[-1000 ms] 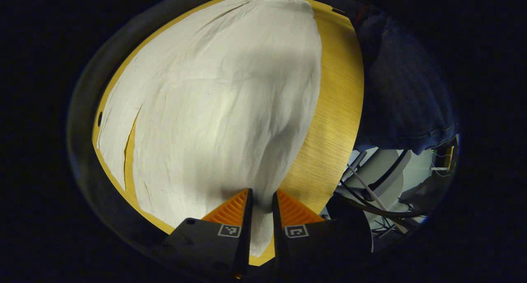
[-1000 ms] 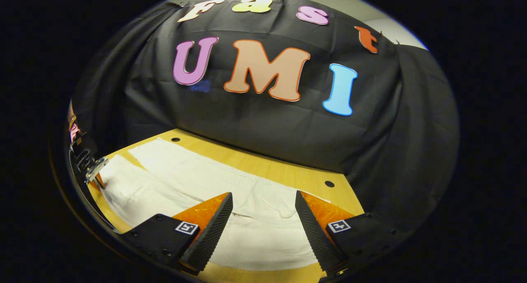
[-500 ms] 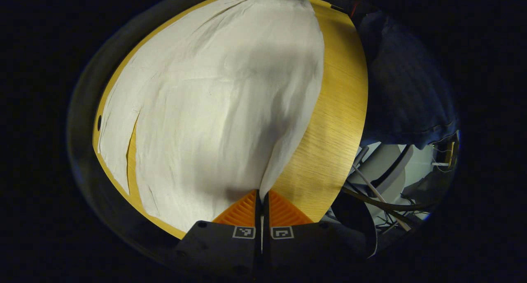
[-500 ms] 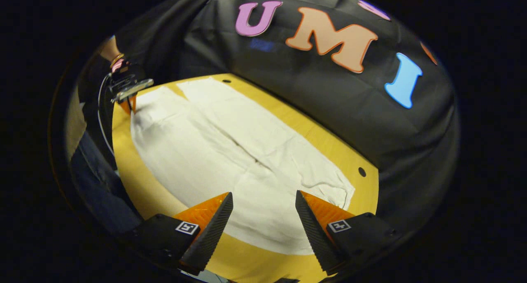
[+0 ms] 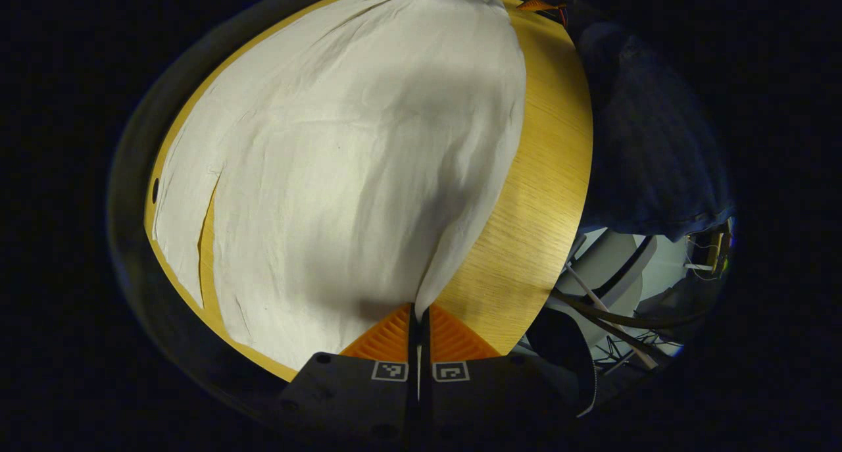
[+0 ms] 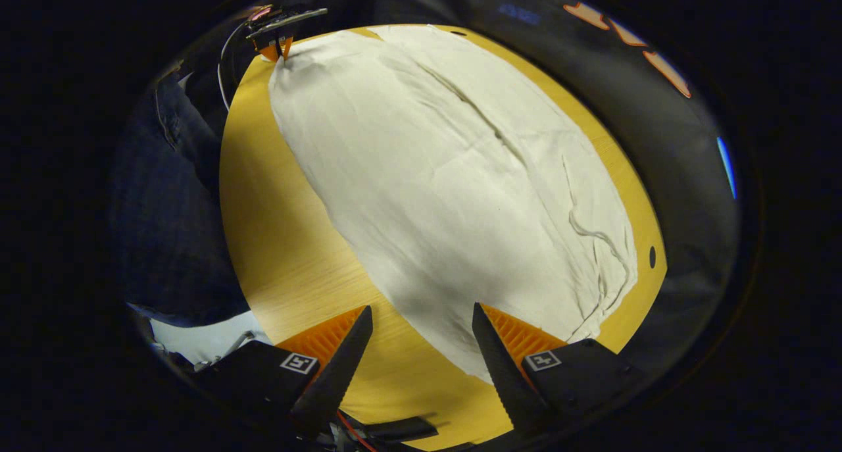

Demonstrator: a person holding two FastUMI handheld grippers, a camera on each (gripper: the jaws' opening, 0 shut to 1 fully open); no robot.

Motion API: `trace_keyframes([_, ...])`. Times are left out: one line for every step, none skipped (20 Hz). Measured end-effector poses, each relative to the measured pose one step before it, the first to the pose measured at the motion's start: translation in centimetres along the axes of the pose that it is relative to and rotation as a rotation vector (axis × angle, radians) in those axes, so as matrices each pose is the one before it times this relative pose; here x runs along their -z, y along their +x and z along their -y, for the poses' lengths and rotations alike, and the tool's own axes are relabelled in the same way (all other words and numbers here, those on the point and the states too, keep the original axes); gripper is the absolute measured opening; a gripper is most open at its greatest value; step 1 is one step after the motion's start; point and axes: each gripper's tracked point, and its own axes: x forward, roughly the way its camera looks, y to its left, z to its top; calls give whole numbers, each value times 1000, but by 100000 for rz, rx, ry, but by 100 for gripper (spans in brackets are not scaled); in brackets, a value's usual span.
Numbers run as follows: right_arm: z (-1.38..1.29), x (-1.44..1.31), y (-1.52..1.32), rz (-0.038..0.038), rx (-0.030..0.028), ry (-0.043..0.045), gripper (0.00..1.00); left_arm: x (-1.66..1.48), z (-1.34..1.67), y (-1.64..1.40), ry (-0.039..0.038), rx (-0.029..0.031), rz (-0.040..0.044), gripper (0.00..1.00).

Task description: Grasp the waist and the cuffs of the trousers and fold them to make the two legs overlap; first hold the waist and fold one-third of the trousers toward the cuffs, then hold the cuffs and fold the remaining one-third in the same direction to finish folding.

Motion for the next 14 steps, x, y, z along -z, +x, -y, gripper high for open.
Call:
trace_keyframes([35, 340, 458, -2389, -1310, -153, 98, -61, -57, -38, 173, -209, -202, 0])
trace_keyframes([-45, 269, 438, -1892, -1399, 313, 99, -1, -21, 15, -66, -183, -245, 0])
trace_keyframes([-30, 147, 324, -1768, -1329, 917, 98, 50, 18, 9, -217, -141, -5, 0])
trace_keyframes([-118, 124, 197, -1138, -1309, 388, 98, -23, -10, 1, -310, -113, -251, 0])
trace_keyframes([-220, 29, 78, -1159, -2196, 261, 98, -7, -2, -5, -179, -176, -229, 0])
trace_keyframes([-268, 35, 163, -745, -1802, 45, 97, -14, 6, -1, 134, -190, -385, 0])
trace_keyframes([-102, -73, 55, -755, -1377, -589, 94, 15, -30, 11, 111, -180, -152, 0])
trace_keyframes([-9, -61, -18, -389, -497, -253, 93, 4, -28, -11, 58, -61, -122, 0])
trace_keyframes([165, -41, 36, -518, -45, 549, 84, 9, 27, 3, -150, 66, 85, 0])
trace_keyframes([88, 138, -85, -581, 47, 1027, 89, -56, -6, -16, -273, 201, -81, 0])
trace_keyframes([111, 27, -127, -500, 555, 654, 88, -33, 53, -34, -298, 192, -2, 0])
trace_keyframes([246, 2, 107, -698, 420, 907, 75, -9, 64, -5, -122, 182, -87, 0])
trace_keyframes([240, -4, 141, -659, 519, 678, 70, -47, 8, -27, 109, 153, -7, 0])
trace_keyframes([217, 5, -40, -427, 550, 208, 52, -42, 22, -8, 89, 166, -103, 0])
